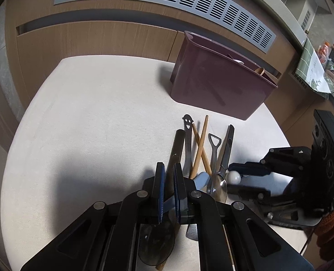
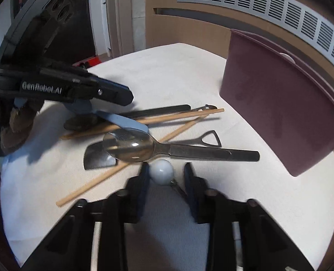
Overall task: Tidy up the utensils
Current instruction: 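Grasp the white ball-handled spoon with the right gripper while the left gripper holds the chopstick, then carry the chopstick and ball-handled spoon over the caddy and open both grippers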
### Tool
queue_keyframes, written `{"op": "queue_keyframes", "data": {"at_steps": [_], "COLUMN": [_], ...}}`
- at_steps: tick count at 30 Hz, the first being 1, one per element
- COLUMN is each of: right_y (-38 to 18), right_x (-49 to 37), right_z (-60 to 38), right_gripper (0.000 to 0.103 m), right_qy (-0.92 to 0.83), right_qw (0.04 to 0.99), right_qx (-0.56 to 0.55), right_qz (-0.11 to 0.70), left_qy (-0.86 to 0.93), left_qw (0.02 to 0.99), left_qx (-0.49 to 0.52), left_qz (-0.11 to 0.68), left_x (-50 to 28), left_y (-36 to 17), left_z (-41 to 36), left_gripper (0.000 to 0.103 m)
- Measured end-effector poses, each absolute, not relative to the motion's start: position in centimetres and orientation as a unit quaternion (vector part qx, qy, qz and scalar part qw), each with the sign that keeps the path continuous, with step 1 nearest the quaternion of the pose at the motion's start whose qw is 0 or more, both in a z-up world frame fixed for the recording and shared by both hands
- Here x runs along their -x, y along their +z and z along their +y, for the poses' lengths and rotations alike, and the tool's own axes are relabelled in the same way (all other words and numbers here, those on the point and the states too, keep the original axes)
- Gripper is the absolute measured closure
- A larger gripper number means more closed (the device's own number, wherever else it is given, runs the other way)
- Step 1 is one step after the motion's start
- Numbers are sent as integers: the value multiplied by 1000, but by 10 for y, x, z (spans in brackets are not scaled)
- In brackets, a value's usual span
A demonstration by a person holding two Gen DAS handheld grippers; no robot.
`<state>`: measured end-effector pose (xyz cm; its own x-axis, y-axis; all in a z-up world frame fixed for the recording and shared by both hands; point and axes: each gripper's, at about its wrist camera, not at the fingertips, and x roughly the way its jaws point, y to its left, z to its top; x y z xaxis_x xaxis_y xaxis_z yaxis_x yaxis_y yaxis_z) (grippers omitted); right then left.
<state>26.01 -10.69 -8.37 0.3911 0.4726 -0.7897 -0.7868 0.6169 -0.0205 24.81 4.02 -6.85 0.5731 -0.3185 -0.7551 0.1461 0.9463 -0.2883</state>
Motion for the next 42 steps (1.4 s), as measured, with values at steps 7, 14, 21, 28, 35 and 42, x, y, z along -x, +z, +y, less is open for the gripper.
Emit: {"op": "queue_keyframes", "data": {"at_steps": [7, 14, 21, 28, 35, 42], "right_y": [-36, 13, 5, 11, 19, 27], "right_x": [-258, -251, -247, -240, -231, -224], "right_z": [-152, -209, -220, -224, -222, -220], "right_gripper": [84, 84, 84, 84, 84, 84], "right_qy": [327, 239, 214, 205, 202, 199], "right_qw": [871, 927, 931, 940, 943, 946], "right_qx": [88, -19, -38, -33, -23, -18], "right_qz": [357, 288, 293, 273, 263, 256], "left_qy": [-192, -201, -165, -148, -158, -161], "left_qw": [872, 867, 865, 889, 913, 926], "left_qx": [36, -38, -67, -39, 31, 80], "left_qz": [449, 455, 468, 432, 375, 331], "left_x": [-263, -294, -310, -298, -262, -241], "left_y": [-63, -69, -79, -60, -20, 16], "left_z": [13, -31, -47, -37, -11, 7], "left_gripper": [90, 84, 85, 97, 98, 98]}}
